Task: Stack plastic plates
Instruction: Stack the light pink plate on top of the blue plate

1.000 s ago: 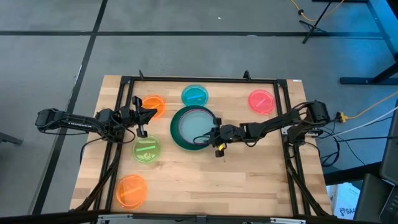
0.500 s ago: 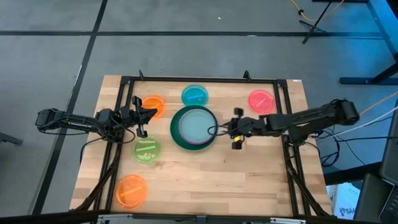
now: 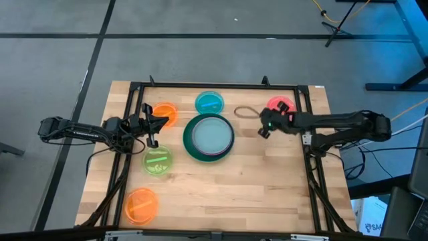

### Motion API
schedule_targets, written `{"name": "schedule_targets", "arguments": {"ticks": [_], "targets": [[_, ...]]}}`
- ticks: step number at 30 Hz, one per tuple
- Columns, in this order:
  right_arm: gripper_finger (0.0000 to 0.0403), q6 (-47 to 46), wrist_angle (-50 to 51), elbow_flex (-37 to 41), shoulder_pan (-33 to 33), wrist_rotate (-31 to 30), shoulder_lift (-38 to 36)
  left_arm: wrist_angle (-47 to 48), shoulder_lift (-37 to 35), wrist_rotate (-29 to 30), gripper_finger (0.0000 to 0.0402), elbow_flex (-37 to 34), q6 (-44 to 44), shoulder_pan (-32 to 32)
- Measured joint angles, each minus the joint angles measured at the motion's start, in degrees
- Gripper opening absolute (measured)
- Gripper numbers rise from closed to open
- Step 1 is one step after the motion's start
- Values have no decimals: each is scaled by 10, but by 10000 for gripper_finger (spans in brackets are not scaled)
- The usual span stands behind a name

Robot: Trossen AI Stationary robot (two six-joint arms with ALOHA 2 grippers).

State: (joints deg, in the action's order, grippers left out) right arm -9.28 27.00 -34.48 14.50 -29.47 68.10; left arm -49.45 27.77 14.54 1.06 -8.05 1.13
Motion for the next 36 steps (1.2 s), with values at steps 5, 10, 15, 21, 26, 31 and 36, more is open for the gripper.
{"name": "schedule_targets", "arguments": {"ticks": [5, 10, 15, 21, 26, 31, 36], "targets": [[120, -8, -31, 6, 110, 100, 36, -3, 0, 9, 14, 0, 0, 0], [120, 7, -73, 6, 176, 151, 81, -3, 0, 10, 14, 0, 0, 0], [120, 7, -80, 6, 211, 151, 115, -3, 0, 11, 14, 0, 0, 0], [120, 8, -100, 6, 212, 146, 141, -3, 0, 14, 14, 0, 0, 0], [120, 8, -114, 5, 212, 141, 166, -3, 0, 14, 14, 0, 0, 0], [120, 16, -120, 3, 211, 126, 182, -3, 0, 14, 14, 0, 0, 0], [96, 22, -131, 4, 211, 132, 183, -3, 0, 13, 14, 0, 0, 0]]}}
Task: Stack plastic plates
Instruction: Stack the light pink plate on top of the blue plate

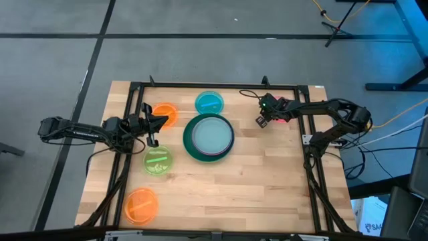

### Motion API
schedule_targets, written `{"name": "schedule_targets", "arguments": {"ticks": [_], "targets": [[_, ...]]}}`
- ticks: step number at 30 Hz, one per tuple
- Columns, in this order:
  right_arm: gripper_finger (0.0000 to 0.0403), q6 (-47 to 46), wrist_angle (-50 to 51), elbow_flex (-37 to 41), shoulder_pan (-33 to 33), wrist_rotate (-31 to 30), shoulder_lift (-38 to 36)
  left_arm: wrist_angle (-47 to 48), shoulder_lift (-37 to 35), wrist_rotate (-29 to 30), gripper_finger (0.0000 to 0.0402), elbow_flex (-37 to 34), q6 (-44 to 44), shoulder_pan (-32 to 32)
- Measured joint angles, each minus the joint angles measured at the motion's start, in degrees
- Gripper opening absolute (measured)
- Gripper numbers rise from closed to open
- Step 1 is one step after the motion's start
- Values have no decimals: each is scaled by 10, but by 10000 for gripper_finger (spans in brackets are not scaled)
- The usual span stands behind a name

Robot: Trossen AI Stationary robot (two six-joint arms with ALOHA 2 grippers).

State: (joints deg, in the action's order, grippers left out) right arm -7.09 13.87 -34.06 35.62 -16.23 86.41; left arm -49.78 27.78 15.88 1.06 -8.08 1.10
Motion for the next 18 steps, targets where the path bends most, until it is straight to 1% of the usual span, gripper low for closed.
{"name": "schedule_targets", "arguments": {"ticks": [6, 10, 12, 18], "targets": [[38, 10, -4, 0, 0, 9, 1, 0, 0, 0, 14, 0, 0, 0], [10, 26, -7, 0, 0, 10, 1, 0, 0, 0, 14, 0, 0, 0], [3, 35, -7, 0, 0, 18, 1, 0, 0, 0, 14, 0, 0, 0], [3, 49, -8, 1, -8, 32, 0, 0, 0, 0, 14, 0, 0, 0]]}}
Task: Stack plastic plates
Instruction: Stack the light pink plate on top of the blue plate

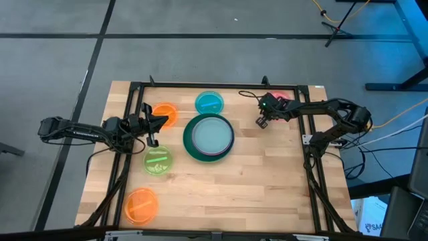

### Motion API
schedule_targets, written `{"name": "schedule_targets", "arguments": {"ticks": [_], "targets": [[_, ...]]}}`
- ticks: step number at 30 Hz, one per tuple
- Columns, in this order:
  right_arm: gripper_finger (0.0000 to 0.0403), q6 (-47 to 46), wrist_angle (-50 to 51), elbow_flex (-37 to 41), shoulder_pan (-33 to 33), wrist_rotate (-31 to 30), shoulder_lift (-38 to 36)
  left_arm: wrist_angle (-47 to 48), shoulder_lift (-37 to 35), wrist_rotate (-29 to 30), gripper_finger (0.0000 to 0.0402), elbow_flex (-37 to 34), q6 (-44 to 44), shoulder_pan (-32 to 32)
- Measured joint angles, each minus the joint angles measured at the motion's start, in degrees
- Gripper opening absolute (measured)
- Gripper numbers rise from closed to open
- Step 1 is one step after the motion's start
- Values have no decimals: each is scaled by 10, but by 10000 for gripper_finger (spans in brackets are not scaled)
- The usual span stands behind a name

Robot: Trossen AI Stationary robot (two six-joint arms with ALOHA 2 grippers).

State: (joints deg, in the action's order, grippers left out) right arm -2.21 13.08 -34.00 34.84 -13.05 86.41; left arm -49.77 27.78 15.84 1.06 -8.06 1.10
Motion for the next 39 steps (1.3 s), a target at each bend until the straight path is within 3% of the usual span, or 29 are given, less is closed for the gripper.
{"name": "schedule_targets", "arguments": {"ticks": [39], "targets": [[0, 42, -9, -128, -262, -25, -34, 1, 0, 0, 14, 0, 0, 0]]}}
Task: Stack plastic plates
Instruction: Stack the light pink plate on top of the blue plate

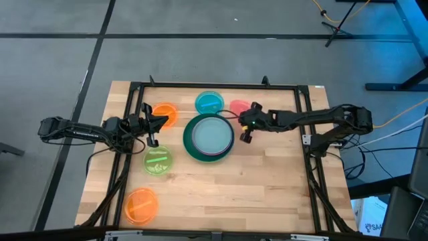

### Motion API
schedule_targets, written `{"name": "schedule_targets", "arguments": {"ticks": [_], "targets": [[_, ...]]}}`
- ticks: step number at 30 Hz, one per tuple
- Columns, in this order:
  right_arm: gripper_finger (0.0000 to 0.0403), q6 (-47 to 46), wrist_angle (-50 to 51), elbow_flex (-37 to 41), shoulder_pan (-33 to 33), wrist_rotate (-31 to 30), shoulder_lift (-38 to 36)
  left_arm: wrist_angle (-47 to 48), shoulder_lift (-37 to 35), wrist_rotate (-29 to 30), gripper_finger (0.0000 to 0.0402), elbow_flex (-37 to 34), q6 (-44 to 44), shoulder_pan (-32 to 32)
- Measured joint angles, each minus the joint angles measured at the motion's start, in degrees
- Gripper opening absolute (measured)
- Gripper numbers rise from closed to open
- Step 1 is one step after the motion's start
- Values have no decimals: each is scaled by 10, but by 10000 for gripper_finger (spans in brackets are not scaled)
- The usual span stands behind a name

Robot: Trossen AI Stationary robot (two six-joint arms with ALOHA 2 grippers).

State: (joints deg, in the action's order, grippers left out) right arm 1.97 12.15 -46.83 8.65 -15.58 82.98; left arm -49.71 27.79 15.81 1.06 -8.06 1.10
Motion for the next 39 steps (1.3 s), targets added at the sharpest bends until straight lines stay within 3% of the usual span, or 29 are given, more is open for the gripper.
{"name": "schedule_targets", "arguments": {"ticks": [21, 29, 39], "targets": [[1, 144, -179, -1, -105, 87, 7, 0, 0, 0, 14, 0, 0, 0], [1, 150, -218, -1, -118, 131, 14, 0, 0, 0, 14, 0, 0, 0], [1, 150, -287, -1, -118, 168, 78, 0, 0, 0, 14, 0, 0, 0]]}}
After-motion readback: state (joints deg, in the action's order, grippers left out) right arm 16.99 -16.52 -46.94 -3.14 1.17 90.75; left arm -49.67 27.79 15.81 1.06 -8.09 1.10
